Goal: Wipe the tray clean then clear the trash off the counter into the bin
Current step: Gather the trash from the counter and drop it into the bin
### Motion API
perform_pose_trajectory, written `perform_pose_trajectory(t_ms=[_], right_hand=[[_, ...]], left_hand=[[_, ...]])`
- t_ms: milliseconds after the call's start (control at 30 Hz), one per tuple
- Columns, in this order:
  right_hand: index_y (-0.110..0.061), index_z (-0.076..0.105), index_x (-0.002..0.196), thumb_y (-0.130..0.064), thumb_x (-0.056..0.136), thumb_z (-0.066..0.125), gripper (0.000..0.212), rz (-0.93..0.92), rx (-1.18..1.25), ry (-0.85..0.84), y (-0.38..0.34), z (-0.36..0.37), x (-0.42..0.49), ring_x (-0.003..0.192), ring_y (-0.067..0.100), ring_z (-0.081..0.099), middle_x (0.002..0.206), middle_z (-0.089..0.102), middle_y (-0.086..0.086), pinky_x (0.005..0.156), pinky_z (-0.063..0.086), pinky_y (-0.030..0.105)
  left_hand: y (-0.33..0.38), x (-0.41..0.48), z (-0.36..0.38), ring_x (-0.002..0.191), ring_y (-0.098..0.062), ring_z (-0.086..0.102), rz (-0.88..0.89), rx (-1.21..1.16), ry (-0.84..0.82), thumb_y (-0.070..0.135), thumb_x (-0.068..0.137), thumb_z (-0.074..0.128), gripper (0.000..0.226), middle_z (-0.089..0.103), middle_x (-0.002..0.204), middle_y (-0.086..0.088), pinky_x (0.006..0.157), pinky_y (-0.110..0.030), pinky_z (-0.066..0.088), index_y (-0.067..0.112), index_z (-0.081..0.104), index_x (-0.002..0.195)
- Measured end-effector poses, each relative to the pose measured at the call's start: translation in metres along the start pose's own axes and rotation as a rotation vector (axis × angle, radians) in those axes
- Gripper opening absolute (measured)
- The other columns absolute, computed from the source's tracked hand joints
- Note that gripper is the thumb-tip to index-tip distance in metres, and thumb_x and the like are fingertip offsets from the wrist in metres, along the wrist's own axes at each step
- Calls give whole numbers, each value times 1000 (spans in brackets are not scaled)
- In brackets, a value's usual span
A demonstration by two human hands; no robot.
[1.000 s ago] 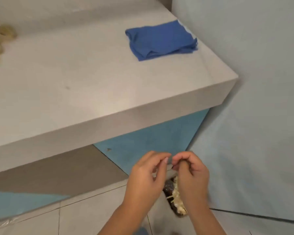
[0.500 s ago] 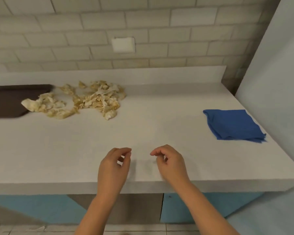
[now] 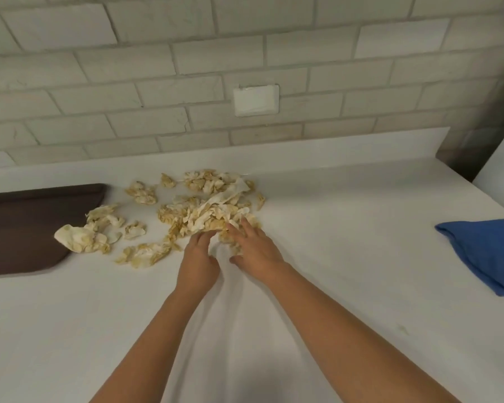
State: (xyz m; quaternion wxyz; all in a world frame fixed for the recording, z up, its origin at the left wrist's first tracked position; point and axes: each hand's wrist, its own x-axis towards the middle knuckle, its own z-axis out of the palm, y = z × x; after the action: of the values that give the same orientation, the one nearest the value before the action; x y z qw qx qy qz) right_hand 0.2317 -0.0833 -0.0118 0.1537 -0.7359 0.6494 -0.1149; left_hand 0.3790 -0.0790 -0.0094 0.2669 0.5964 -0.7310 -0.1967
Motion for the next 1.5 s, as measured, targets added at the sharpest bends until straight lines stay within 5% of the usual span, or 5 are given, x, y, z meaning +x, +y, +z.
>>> perform_pose_trajectory(t_ms=[467,867,1033,1233,1500], right_hand=[[-29,55,125,-27,87,65,39,152,416,432,80,-45,-141,99,4,52,107,57,-14,84,39,14],[-10,33,145,-59,94,14,73,350,62,310,146,-2,-217,146,28,7,156,14,14,118,6,39],[-10,67,103,-43,99,23,56,191,-120,397,137,7,-194,101,29,61,109,63,9,91,50,36],[-17,59,69,-34,92,34,38,-56,-307,452,143,6,-154,51,15,49,64,51,-1,45,42,24],[-4,57,85,-29,95,53,27,69,22,324,165,-39,-48,72,32,61,82,64,15,59,43,33]], left_hand=[[-1,82,30,140,-38,16,-18,478,-249,74,74,51,89,21,154,-11,111,-55,20,28,25,146],[29,51,41,122,-39,37,-54,494,-127,63,87,43,54,50,132,-7,97,-51,35,28,58,125],[36,40,50,119,-41,37,-64,567,-103,56,89,47,50,50,131,-10,96,-51,36,25,56,127],[40,37,53,117,-38,40,-92,567,-78,54,90,47,47,52,127,-9,94,-49,37,25,56,127],[39,50,35,109,-35,51,-87,403,-51,53,87,53,48,58,120,-8,86,-44,45,22,60,123]])
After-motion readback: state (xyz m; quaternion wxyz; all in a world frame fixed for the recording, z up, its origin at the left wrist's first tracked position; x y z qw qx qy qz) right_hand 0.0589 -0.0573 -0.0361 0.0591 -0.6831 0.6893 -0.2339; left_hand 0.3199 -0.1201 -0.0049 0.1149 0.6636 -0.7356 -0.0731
